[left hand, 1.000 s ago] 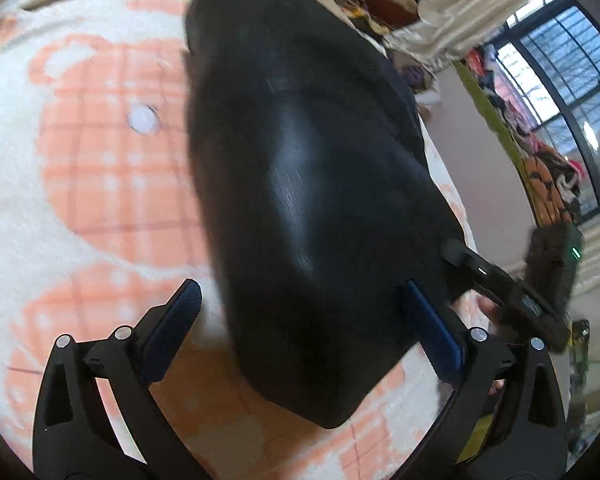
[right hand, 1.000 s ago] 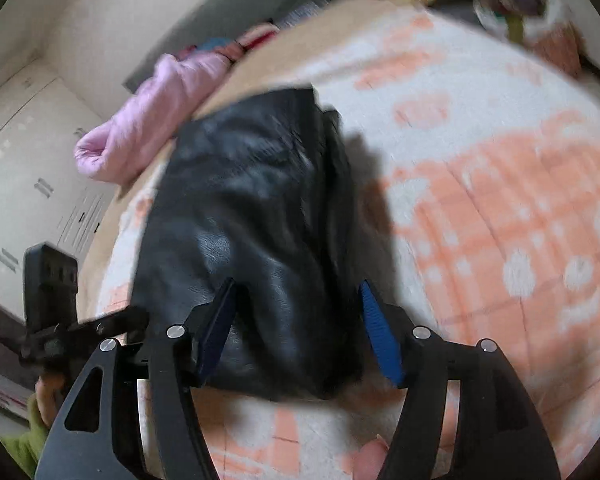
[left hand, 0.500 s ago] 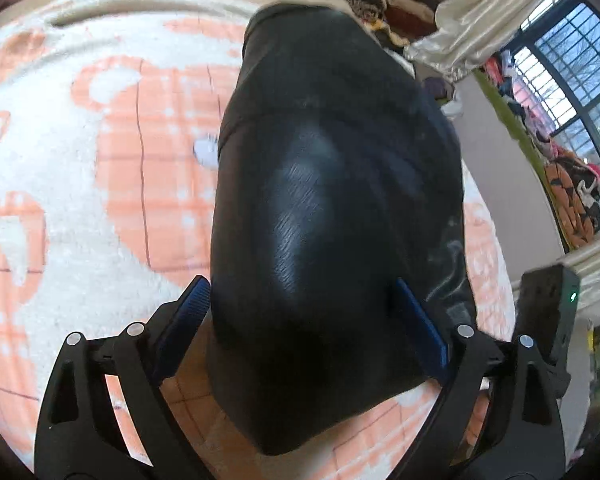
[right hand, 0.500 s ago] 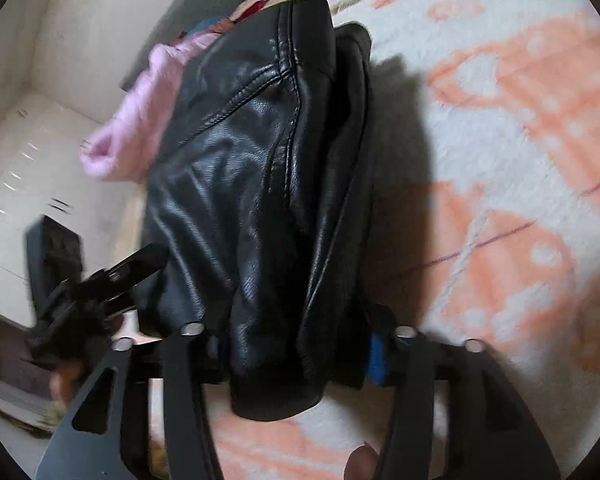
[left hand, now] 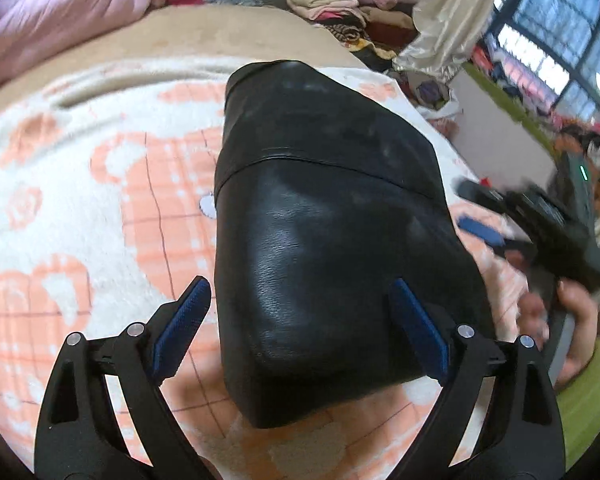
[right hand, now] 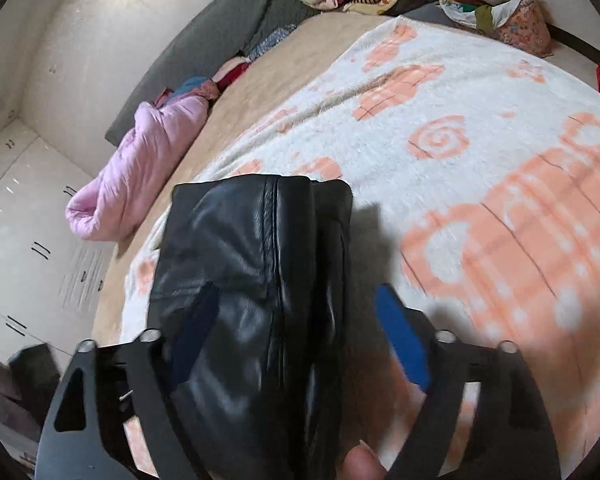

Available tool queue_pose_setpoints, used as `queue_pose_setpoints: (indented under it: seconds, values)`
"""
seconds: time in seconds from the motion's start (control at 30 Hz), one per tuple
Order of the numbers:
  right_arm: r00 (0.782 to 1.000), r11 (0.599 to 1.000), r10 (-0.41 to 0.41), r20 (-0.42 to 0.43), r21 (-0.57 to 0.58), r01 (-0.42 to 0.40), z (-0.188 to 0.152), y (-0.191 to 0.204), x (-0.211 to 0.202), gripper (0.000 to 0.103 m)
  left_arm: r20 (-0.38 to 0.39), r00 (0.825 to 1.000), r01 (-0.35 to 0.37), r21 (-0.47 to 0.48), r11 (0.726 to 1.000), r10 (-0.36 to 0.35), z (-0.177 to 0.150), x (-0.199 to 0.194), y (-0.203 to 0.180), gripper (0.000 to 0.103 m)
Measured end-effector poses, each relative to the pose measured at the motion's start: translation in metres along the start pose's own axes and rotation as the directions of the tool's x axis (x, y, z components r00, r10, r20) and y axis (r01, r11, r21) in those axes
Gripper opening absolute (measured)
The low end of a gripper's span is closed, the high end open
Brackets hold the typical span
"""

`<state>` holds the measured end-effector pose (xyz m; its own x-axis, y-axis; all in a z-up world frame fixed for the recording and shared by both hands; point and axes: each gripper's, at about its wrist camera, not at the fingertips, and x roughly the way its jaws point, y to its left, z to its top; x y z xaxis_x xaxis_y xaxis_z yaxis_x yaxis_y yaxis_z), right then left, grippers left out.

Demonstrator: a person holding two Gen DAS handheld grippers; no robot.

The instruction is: Fold large clothes

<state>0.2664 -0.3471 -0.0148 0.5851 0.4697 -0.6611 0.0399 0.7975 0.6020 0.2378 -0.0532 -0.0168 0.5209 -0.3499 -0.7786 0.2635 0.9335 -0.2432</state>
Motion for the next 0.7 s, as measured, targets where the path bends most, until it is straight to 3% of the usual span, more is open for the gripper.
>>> queue_pose_setpoints:
  seconds: [0.07, 0.13, 0.17, 0.23, 0.27, 0.33, 0.5, 0.7]
  values:
    - [1.000, 1.000, -0.018, -0.025, -0.024, 0.017, 0.003, 0.000, 0.009, 0.039, -0.010, 1.000, -0.026, 0.024, 0.999, 0.026, 0.002, 0.006, -0.006, 0.085]
    - [1.000, 0.996, -0.018, -0.012, -0.089, 0.017, 0.000, 0.018, 0.009, 0.020, -0.024, 0.999, -0.038, 0.039, 0.999, 0.039, 0.001, 0.011, -0.008, 0.085]
    - [1.000, 0.994, 0.011, -0.003, -0.105, -0.012, -0.002, 0.021, 0.003, 0.018, -0.027, 0.998, -0.048, 0.048, 0.998, 0.050, 0.000, 0.014, -0.008, 0.085]
    - [0.995, 0.989, 0.097, 0.021, -0.110, -0.094, 0.000, 0.027, 0.000, 0.017, -0.020, 0.998, -0.062, 0.046, 0.997, 0.063, 0.001, 0.014, -0.007, 0.085]
    - [0.995, 0.987, 0.089, 0.037, -0.135, -0.083, 0.000, 0.030, 0.003, 0.017, -0.018, 0.998, -0.054, 0.034, 0.998, 0.054, 0.003, 0.015, -0.006, 0.085]
    - [1.000, 0.990, 0.003, 0.019, -0.138, 0.000, -0.003, 0.024, 0.021, 0.017, -0.034, 0.999, -0.024, 0.010, 1.000, 0.025, 0.005, 0.017, -0.002, 0.085]
    - [0.999, 0.992, -0.046, 0.020, -0.116, 0.048, -0.013, 0.010, 0.027, 0.020, -0.051, 0.998, -0.023, 0.040, 0.999, 0.025, -0.003, 0.021, -0.001, 0.085]
    - [0.990, 0.981, -0.136, 0.039, -0.137, 0.140, -0.022, 0.007, 0.029, 0.032, -0.049, 0.998, -0.039, 0.054, 0.998, 0.041, -0.005, 0.022, -0.008, 0.086]
